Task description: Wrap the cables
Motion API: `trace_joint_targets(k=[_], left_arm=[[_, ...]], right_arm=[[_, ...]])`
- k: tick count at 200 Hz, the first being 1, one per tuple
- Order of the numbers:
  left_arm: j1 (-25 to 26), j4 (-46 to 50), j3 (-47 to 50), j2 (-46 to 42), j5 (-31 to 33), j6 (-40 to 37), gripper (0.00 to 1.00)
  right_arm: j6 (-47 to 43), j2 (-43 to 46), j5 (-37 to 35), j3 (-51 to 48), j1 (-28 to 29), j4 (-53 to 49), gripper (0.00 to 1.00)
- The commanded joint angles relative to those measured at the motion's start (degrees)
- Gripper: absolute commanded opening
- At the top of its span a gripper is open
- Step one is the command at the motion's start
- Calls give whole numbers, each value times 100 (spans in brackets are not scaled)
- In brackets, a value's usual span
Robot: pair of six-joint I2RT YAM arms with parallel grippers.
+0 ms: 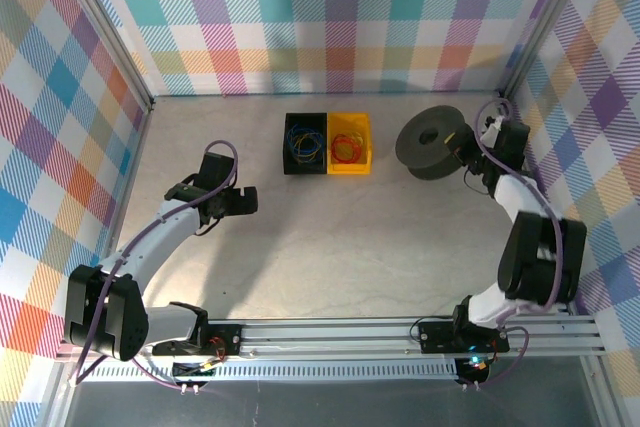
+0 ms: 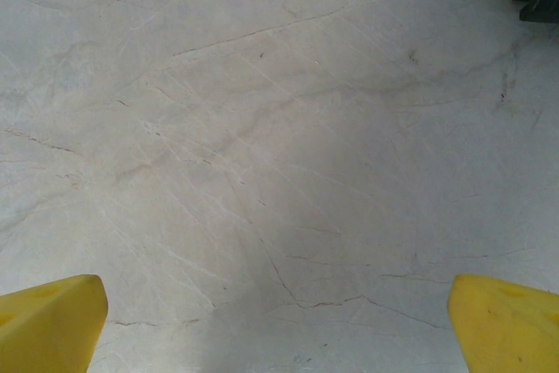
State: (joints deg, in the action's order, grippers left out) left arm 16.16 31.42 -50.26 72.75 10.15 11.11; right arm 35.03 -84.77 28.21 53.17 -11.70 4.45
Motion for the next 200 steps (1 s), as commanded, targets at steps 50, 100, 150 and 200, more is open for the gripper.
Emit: trace_joint_targets(k=[50,100,150,200], left_arm=[[115,133,-52,-32,99,-47,100],[155,215,-93,-76,121,-55,100],[229,303,-148,-125,206,-58,100],[280,232,-146,-157,90,-26,100]], right_arm=[[-1078,2650,1602,-356,10,-2318,0],[129,3199,2512,-1237,705,-1242,0],[500,2542,1707,-1722,2653,-279,0],[663,1282,1260,-2328,3168,1156,0]])
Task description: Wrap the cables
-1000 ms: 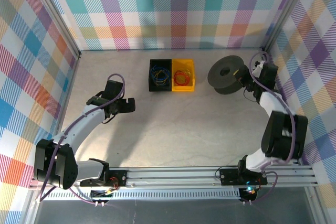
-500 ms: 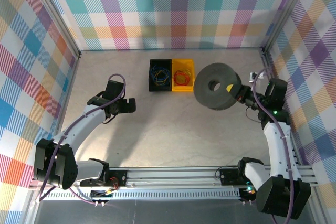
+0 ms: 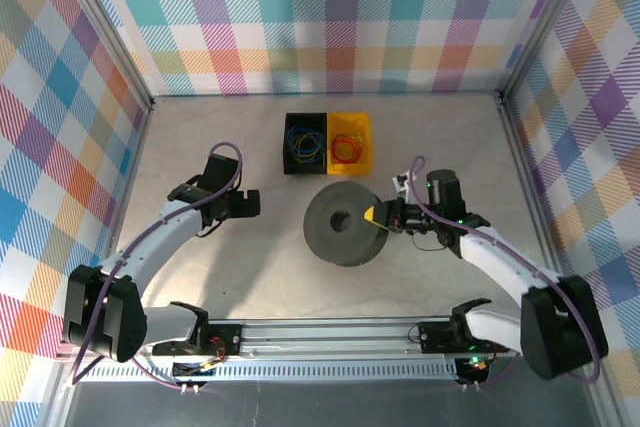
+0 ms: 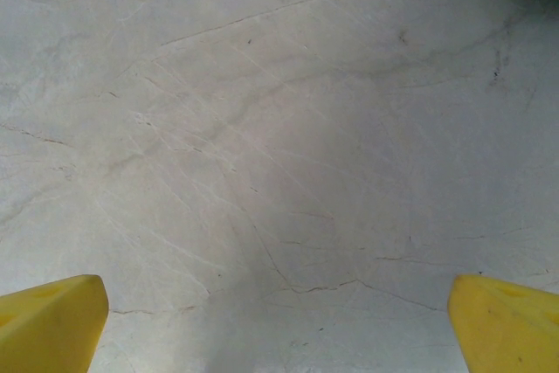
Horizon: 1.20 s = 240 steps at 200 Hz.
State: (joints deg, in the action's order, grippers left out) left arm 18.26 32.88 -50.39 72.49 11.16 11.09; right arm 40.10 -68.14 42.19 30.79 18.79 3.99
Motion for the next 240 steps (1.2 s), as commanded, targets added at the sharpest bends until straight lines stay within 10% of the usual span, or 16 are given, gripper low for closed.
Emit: trace_joint_targets(k=[1,99,172,198,227,240], left_arm=[[71,86,-135,-130,-10,-26,100],[80,157,-104,-160,47,-55,100],[90,159,-82,-169,77,-63,100],[90,174,-93,-205,83,-72,100],[103,192,-107,-252,59,-63,100],[102,200,-103,-259,64,-63,100]], right_arm=[[156,-405,-145,-94,126,1228,0],[-507,-1789,-1273,232,494,542,8],[-1177,-1691,-1873,762,516,-655,37],[-1558,-1431,-2115,1095,523,-1241,56],[-2205,-1280,-2298,1928,522,-2203,100],[-2472,-1296,-2394,2380,521,-2590,99]])
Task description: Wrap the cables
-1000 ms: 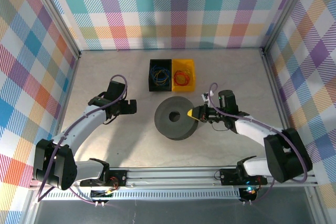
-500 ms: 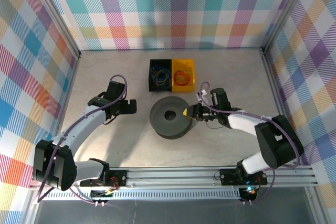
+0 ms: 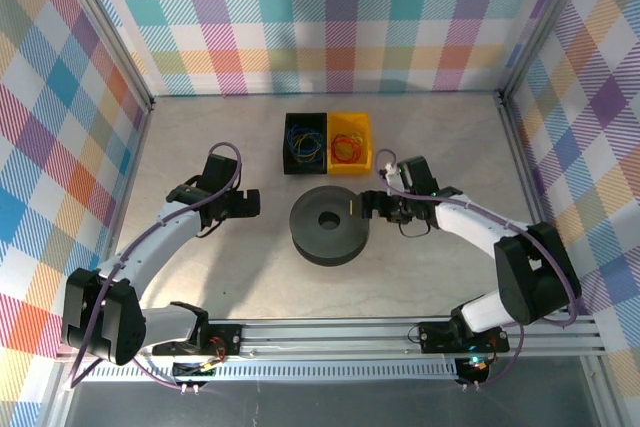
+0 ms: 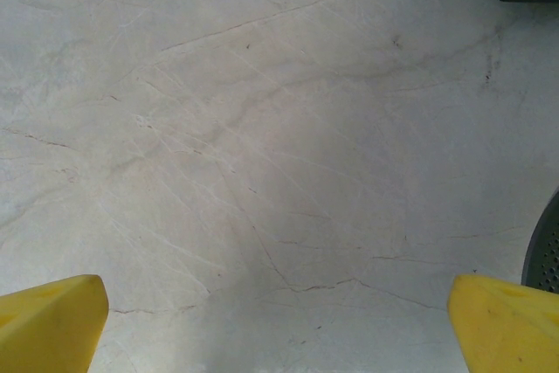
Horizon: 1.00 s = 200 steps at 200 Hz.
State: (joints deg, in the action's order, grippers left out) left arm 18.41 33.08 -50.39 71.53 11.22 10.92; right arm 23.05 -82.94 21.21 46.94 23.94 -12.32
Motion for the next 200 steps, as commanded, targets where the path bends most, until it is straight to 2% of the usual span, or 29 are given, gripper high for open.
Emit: trace_joint_targets(k=[1,38,110,122,161,200], left_arm=[[90,181,-99,-164,52,-46,100],[101,175,-101,-163,18,-46,100],[110,190,-98,-209,3,-55,100],[110,191,-96,-207,5,-55,100],[110,186,-92,-206,-15,-63,100],[119,190,-80,-226,-32,-63,100]], right_arm=[[-784,182,-299,804,5,-989,99],[-1396,-281,-400,2113,39,-1629,99],[-2835,-2280,-1148,4460,567,-2412,99],[-3129,-2500,-1259,4647,658,-2441,94],[-3383,-3056,-1538,4997,761,-2410,61],[-3398,-3492,-2004,5259,770,-2372,52]])
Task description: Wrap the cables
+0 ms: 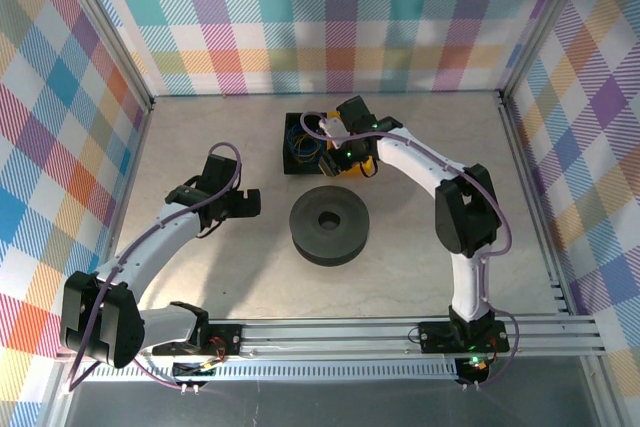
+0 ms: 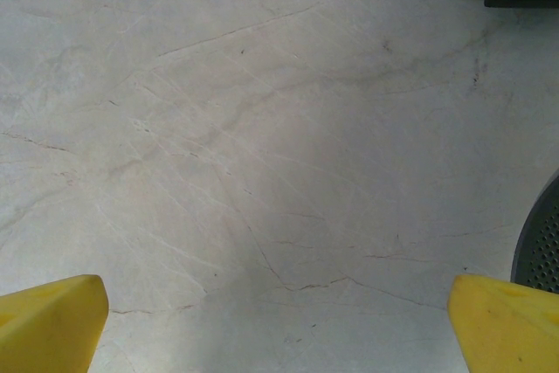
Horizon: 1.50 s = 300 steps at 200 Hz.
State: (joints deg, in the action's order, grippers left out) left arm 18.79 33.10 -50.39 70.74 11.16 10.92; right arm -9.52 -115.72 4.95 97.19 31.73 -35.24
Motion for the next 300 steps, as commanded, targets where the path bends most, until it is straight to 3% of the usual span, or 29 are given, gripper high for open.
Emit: trace_joint_targets(k=[1,57,163,217,300], left_arm=[[81,188,-74,-143,-26,-63,100],[90,180,-66,-134,-26,-69,100],[90,144,-39,-114,-48,-90,100],[90,144,-44,-113,-45,-99,100],[91,162,-67,-117,-58,-99,100]], right_arm=[[-135,-223,-388,241,-8,-75,52],[-6,-529,-478,514,-8,-27,51],[-85,-761,-679,626,-8,-62,40],[-94,-833,-763,617,-8,-26,30],[-151,-545,-941,582,-12,-10,4]])
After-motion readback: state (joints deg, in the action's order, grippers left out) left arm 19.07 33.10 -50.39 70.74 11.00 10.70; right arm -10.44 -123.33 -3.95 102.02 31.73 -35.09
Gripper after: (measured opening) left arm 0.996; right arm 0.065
